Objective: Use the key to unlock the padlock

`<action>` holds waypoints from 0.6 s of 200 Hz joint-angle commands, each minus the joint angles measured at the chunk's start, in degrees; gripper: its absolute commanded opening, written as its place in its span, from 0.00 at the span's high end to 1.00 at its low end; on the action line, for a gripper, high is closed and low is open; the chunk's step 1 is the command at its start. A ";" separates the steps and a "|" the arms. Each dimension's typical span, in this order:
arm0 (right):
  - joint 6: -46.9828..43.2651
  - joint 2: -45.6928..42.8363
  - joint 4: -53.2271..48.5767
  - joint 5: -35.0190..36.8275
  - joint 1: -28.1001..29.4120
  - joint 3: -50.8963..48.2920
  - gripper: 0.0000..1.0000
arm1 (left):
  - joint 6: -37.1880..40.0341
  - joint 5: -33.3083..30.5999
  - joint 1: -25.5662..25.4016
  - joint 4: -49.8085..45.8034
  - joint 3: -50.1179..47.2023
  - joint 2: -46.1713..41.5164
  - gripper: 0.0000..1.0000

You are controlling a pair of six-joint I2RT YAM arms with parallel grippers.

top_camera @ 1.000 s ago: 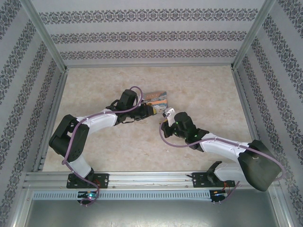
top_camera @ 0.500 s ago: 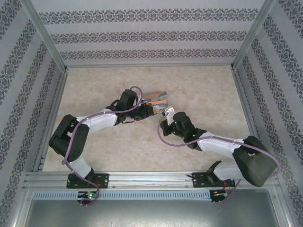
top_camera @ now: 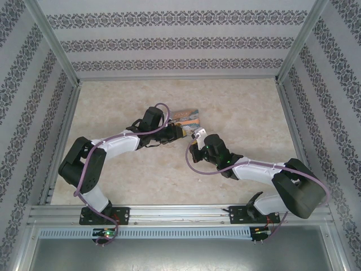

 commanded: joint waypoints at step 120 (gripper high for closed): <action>0.98 1.74 4.80 2.46 0.54 0.70 1.00 | -0.18 1.80 -0.70 2.16 1.01 -1.06 0.87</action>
